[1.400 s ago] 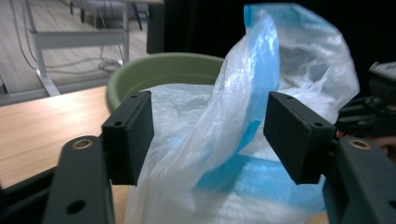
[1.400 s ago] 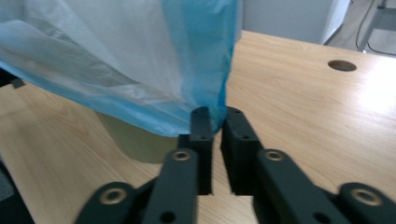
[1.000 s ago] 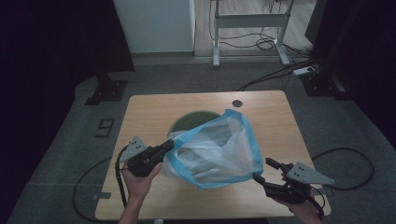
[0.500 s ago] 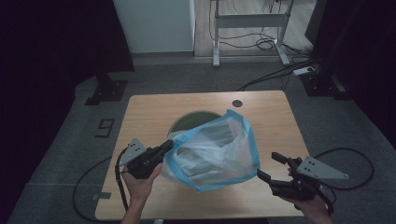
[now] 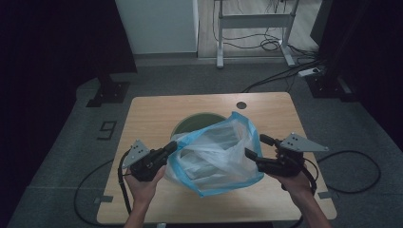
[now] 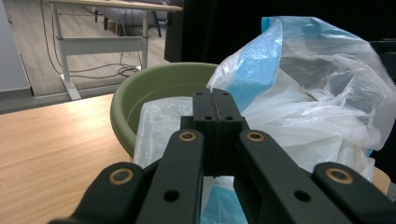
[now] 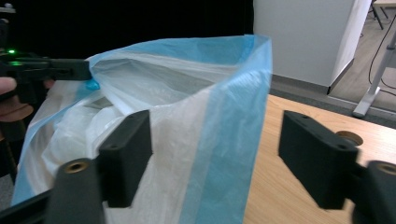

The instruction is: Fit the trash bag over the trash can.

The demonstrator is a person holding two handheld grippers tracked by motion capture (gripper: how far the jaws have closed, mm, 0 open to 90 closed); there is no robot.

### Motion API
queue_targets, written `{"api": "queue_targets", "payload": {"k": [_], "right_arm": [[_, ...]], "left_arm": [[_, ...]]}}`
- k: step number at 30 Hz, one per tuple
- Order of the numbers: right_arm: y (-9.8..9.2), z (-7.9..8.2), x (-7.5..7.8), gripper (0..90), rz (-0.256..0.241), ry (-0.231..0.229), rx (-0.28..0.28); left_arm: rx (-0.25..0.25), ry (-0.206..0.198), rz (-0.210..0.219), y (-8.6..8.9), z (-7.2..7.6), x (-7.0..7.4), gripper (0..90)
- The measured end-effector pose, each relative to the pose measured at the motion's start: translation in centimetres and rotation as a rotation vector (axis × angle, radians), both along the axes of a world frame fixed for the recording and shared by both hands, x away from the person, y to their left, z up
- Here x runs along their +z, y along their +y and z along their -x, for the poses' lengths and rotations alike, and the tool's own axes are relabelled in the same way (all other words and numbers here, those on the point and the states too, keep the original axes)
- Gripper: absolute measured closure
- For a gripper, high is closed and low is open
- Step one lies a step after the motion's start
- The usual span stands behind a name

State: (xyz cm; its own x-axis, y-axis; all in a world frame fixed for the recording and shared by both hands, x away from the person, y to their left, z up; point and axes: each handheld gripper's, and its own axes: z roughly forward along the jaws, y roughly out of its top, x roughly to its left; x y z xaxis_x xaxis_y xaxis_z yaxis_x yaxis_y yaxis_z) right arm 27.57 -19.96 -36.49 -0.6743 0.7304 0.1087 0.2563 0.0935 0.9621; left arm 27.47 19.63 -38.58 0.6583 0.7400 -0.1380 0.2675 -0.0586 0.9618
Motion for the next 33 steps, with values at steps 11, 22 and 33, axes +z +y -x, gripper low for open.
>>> {"api": "queue_targets", "payload": {"k": [11, 22, 33], "right_arm": [[0.8, -1.0, -1.1, 87.2, 0.038, 0.01, 0.019], [0.1, -2.0, -0.7, 88.6, 0.097, -0.042, -0.073], [0.1, -7.1, -1.1, 88.5, 0.114, -0.013, -0.156]], "left_arm": [[0.016, -0.022, 0.016, 0.4, 0.2, 0.0, 90.0], [0.058, -0.024, 0.048, 1.5, -1.2, 0.7, 90.0], [0.097, 0.064, 0.077, 3.9, -6.1, 0.1, 90.0]]}}
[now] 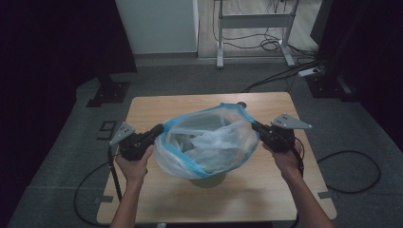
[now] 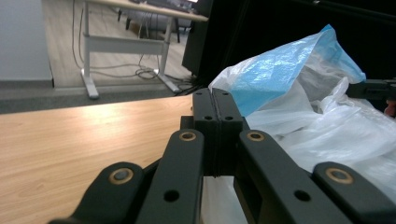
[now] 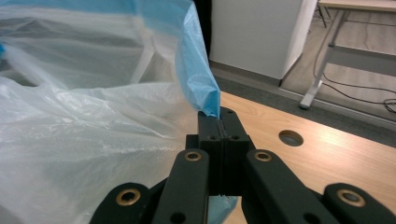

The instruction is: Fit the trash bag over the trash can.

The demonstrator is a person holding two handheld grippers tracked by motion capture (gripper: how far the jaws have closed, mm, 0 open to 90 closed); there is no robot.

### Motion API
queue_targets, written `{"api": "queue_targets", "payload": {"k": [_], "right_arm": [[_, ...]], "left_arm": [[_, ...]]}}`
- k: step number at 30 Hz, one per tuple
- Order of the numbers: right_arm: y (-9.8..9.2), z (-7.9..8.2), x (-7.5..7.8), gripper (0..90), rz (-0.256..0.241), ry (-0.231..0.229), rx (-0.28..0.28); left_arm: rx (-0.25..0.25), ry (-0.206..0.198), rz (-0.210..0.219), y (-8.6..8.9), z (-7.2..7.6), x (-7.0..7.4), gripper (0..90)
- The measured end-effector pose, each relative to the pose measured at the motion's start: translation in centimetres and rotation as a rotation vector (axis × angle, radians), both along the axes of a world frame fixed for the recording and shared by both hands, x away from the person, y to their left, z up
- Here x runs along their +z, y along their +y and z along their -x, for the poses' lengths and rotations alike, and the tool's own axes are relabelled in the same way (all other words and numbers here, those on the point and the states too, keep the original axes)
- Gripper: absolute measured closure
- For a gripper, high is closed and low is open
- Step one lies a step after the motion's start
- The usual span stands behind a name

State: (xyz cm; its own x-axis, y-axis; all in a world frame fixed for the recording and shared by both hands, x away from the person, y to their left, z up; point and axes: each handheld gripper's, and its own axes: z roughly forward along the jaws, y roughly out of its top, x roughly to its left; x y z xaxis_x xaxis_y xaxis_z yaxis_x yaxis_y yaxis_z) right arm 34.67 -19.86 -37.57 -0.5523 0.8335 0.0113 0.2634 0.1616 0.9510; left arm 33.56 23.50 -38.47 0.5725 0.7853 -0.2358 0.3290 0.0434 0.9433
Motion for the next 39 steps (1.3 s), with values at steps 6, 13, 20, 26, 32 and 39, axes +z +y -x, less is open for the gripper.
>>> {"api": "queue_targets", "payload": {"k": [6, 13, 20, 26, 32, 39], "right_arm": [[0.6, -2.9, -1.2, 88.4, -0.011, 0.027, -0.019], [1.2, -5.1, -3.1, 88.5, -0.068, 0.097, -0.007], [2.1, -6.2, -5.2, 88.5, -0.069, 0.194, 0.021], [2.5, -6.5, -6.6, 88.5, -0.047, 0.261, 0.039], [2.5, -6.0, -8.0, 88.5, -0.026, 0.301, 0.043], [1.5, -5.1, -8.5, 87.2, -0.044, 0.281, 0.024]], "left_arm": [[0.009, 0.049, -0.008, 0.5, -2.4, -1.3, 90.0], [0.011, 0.126, -0.022, 0.2, -4.5, -3.0, 90.0], [-0.003, 0.245, -0.037, -0.2, -5.6, -4.9, 89.9], [-0.017, 0.306, -0.043, -0.1, -5.7, -6.0, 89.9], [-0.032, 0.311, -0.041, 0.0, -5.0, -6.6, 89.9], [-0.046, 0.276, -0.058, 0.0, -3.7, -6.1, 89.6]]}}
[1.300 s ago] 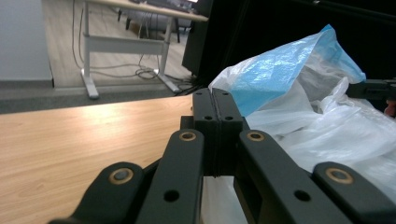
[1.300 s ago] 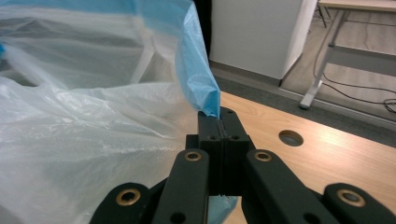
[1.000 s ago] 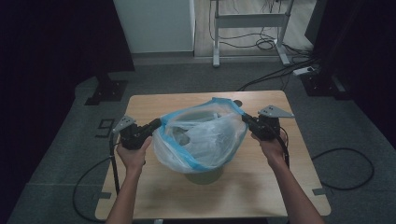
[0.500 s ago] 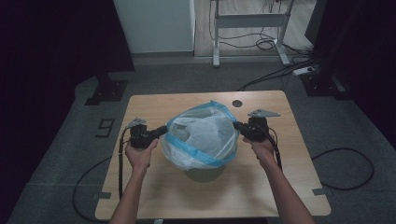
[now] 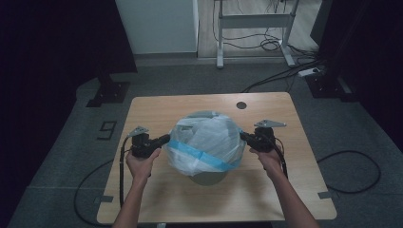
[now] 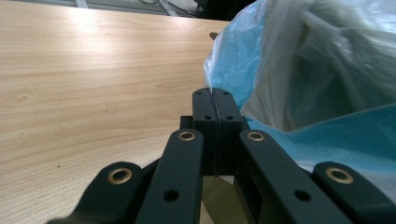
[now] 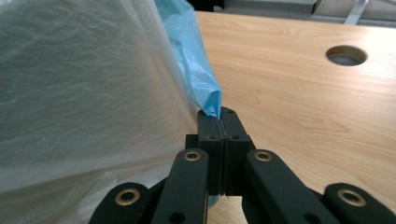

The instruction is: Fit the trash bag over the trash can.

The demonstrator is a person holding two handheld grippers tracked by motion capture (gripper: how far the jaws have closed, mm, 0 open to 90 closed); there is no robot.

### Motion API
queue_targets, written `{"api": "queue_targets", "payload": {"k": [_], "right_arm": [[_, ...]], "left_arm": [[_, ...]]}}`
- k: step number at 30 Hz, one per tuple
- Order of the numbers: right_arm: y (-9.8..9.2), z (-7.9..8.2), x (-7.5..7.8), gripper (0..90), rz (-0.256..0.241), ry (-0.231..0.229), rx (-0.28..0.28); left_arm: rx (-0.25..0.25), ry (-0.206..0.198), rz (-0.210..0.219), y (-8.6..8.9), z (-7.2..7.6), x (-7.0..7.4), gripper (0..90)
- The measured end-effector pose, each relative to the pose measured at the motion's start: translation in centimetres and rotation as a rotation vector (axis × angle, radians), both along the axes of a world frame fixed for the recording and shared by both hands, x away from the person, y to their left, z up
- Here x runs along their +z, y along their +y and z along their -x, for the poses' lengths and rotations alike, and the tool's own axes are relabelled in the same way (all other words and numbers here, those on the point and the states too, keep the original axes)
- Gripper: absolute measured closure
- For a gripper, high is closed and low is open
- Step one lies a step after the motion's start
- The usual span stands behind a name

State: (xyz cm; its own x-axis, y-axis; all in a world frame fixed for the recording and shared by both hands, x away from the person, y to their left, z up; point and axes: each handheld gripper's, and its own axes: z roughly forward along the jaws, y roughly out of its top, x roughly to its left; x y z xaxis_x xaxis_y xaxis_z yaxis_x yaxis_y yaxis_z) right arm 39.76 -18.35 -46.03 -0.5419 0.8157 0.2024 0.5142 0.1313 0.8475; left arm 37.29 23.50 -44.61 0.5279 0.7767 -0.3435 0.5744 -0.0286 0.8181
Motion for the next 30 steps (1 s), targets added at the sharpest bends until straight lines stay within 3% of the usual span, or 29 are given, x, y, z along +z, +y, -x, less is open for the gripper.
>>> {"api": "queue_targets", "payload": {"k": [3, 6, 12, 18, 23, 30], "right_arm": [[-0.5, 0.6, 0.6, 68.1, 0.0, -0.048, -0.068], [-1.2, 1.8, 1.9, 56.5, -0.035, -0.115, -0.124], [-2.0, 5.3, 4.3, 47.6, -0.059, -0.198, -0.094], [-2.1, 9.2, 5.3, 42.8, -0.106, -0.215, 0.038], [-0.7, 12.4, 4.3, 38.0, -0.107, -0.216, 0.168], [1.5, 14.1, 2.8, 34.2, -0.084, -0.224, 0.28]], "left_arm": [[-0.008, -0.017, 0.006, 0.0, 0.4, 0.3, 88.3], [-0.007, -0.021, 0.002, 0.1, 0.6, 0.5, 87.2], [-0.002, -0.04, -0.001, 0.5, 1.2, 0.9, 86.6], [0.006, -0.044, -0.007, 0.7, 1.4, 1.1, 86.2], [0.008, -0.043, -0.015, 0.5, 1.5, 1.1, 86.2], [0.007, -0.042, -0.022, 0.3, 1.6, 1.1, 86.2]]}}
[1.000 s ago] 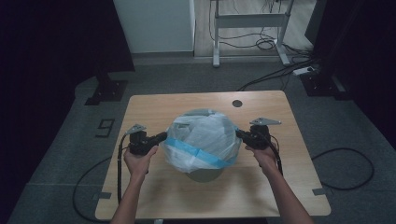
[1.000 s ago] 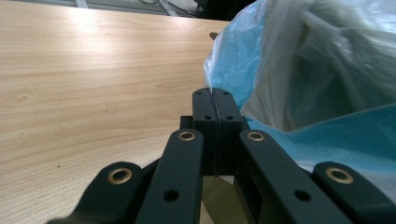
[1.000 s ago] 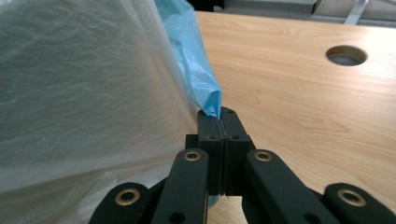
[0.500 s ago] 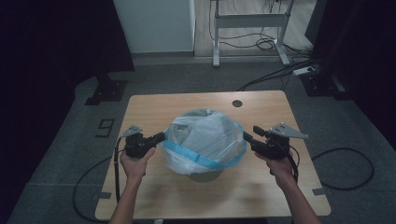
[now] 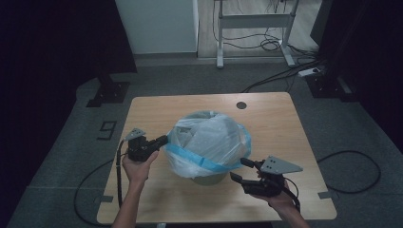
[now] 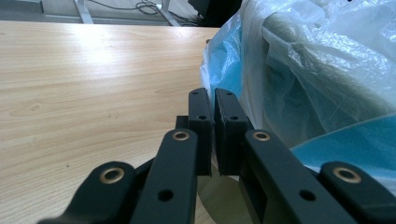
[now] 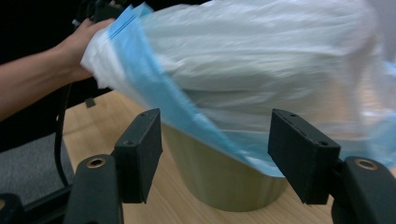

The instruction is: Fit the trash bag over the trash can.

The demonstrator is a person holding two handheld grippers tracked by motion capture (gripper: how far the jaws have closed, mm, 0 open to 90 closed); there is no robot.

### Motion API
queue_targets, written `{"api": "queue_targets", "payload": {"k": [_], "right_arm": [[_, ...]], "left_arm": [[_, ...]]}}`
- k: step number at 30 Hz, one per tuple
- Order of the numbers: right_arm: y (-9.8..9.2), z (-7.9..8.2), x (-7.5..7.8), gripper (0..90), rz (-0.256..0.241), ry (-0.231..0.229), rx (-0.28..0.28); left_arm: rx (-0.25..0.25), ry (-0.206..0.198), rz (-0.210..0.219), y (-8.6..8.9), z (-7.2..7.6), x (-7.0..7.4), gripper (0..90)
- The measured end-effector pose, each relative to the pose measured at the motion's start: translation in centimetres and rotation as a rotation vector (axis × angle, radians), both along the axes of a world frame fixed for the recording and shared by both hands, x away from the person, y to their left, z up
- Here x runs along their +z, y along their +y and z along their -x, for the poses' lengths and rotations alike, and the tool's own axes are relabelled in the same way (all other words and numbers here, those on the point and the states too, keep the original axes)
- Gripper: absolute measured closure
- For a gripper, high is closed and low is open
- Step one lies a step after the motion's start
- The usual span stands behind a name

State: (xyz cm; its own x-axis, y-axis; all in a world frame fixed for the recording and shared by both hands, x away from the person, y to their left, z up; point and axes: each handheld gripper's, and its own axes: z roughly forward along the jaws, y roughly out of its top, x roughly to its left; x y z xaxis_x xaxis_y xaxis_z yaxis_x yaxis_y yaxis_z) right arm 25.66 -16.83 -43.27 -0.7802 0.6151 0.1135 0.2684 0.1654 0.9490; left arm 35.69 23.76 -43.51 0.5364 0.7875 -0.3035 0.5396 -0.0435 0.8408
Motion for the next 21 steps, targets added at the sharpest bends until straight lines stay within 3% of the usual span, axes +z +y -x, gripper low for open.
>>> {"api": "queue_targets", "payload": {"k": [4, 7, 12, 14, 17, 21], "right_arm": [[1.1, -0.3, -0.5, 34.4, 0.018, -0.016, 0.026], [2.0, -0.6, -0.8, 40.7, 0.055, -0.034, 0.035], [3.5, -0.4, -1.4, 74.0, 0.188, -0.098, -0.036], [3.7, -0.2, -1.6, 87.9, 0.199, -0.122, -0.059], [3.3, -0.2, -1.9, 89.0, 0.177, -0.136, -0.039], [2.8, -0.1, -3.4, 89.1, 0.171, -0.114, 0.016]], "left_arm": [[0.001, 0.002, 0.0, 0.1, 0.0, 0.0, 86.2], [0.002, 0.002, -0.001, 0.1, 0.0, 0.0, 86.2], [-0.004, 0.005, -0.004, 0.1, 0.0, 0.0, 86.6], [-0.007, 0.004, -0.007, 0.2, 0.1, 0.0, 86.8], [-0.012, 0.006, -0.004, 0.3, 0.2, 0.0, 87.7], [-0.026, 0.028, -0.009, 0.6, 0.4, -0.6, 90.0]]}}
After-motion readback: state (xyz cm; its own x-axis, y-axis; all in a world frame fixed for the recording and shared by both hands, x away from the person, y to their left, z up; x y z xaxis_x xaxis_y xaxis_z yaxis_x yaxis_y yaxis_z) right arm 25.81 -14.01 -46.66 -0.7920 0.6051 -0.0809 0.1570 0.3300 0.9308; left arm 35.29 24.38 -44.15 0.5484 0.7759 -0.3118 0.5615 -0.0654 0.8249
